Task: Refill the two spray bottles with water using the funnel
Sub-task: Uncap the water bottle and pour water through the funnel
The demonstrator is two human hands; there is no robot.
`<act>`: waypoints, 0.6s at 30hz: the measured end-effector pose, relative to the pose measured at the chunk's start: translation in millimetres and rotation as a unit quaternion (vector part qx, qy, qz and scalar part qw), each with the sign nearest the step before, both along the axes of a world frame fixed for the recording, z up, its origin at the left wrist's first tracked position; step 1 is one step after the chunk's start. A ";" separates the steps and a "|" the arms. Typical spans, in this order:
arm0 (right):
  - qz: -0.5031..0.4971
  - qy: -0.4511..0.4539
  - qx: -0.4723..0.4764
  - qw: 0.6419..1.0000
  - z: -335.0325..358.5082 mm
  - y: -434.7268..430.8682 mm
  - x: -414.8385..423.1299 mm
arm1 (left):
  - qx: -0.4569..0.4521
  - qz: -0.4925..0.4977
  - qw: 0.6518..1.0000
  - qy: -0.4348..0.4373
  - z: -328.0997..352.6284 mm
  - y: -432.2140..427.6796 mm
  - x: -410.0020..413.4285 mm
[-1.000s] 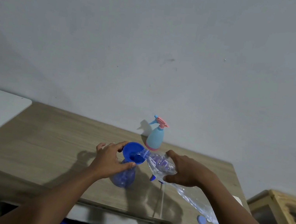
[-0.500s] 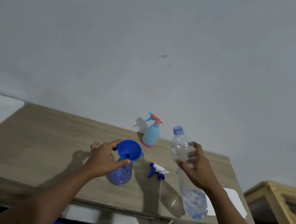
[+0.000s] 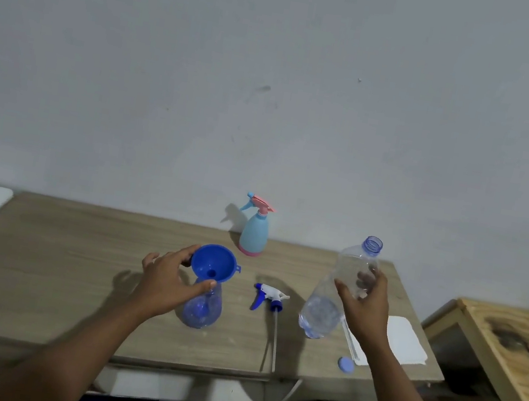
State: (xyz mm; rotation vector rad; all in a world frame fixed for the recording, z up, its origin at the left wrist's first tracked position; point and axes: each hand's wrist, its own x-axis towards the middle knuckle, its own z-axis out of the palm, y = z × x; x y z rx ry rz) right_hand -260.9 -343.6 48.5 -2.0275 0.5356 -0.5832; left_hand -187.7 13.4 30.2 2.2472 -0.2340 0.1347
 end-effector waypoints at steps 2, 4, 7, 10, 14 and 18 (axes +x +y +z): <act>-0.006 -0.001 0.018 1.000 -2.8 0.7 -2.7 | -0.002 -0.001 1.000 0.004 0.4 -1.1 -0.9; -0.031 -0.021 0.055 0.998 -5.1 7.8 -7.5 | -0.002 -0.002 1.000 0.008 0.7 -1.4 -1.2; -0.116 -0.081 0.063 0.988 -11.2 33.2 -20.4 | -0.003 -0.003 1.000 0.016 2.9 -1.4 -1.9; -0.136 -0.112 0.054 0.983 -19.3 62.4 -27.7 | -0.002 -0.005 1.000 0.012 5.9 -0.7 -2.7; 0.031 -0.042 0.046 0.998 -23.4 86.7 -15.7 | 0.000 -0.010 1.000 0.027 6.9 0.3 -2.8; 0.124 0.047 0.105 0.986 -10.4 114.3 18.4 | 0.002 -0.015 1.000 0.018 3.8 1.9 -0.7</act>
